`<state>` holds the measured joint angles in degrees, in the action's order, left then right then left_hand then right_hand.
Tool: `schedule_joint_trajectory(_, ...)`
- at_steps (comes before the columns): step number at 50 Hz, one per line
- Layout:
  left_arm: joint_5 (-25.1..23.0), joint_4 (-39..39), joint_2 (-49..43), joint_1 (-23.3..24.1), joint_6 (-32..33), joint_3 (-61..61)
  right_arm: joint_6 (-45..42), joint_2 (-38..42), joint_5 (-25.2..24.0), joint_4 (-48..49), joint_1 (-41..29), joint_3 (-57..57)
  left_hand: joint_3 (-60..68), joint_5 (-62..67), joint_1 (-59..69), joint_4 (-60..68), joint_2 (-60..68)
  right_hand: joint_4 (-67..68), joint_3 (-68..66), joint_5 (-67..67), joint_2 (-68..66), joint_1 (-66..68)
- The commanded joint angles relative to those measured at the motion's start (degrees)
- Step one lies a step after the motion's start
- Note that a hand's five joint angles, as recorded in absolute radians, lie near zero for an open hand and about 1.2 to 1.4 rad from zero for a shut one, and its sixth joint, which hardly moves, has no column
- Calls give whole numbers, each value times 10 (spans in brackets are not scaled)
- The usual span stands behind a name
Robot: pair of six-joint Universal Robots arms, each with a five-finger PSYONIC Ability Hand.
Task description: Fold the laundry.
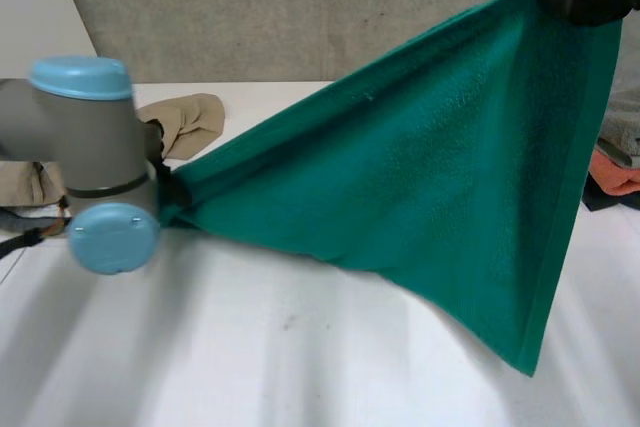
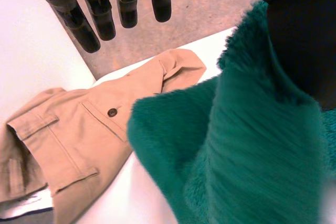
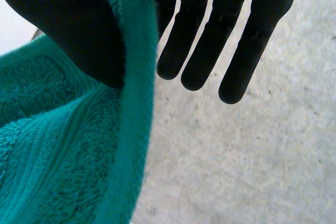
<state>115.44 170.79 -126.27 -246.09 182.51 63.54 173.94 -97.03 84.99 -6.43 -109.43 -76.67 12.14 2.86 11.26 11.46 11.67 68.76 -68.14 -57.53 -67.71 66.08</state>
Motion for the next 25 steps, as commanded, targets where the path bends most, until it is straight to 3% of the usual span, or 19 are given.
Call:
schedule_joint_trajectory(1,-115,30,72,-61,91,98,-8,46,-5,-10,9,21,180,173,189,187,185,112,-119,-125,-123,139)
schedule_joint_trajectory(4,-167,60,76,-96,148,130,-19,53,-5,-13,11,22,432,425,441,439,437,112,-119,-125,-123,139)
schedule_joint_trajectory(5,-194,67,78,-110,178,141,-28,56,-5,-15,11,20,641,634,650,648,646,112,-119,-125,-123,139)
schedule_joint_trajectory(6,-203,68,78,-116,193,146,-33,58,-5,-15,11,20,678,671,687,685,683,112,-119,-125,-123,139)
schedule_joint_trajectory(10,-246,65,82,-138,255,164,-61,73,-6,-17,11,15,679,671,687,685,683,112,-119,-125,-123,139)
schedule_joint_trajectory(16,-269,46,85,-159,309,172,-118,110,-6,-31,11,15,679,671,687,685,683,112,-119,-125,-123,139)
schedule_joint_trajectory(25,-316,-60,87,-182,460,137,-344,214,5,-175,18,30,679,671,687,685,683,112,-119,-125,-123,139)
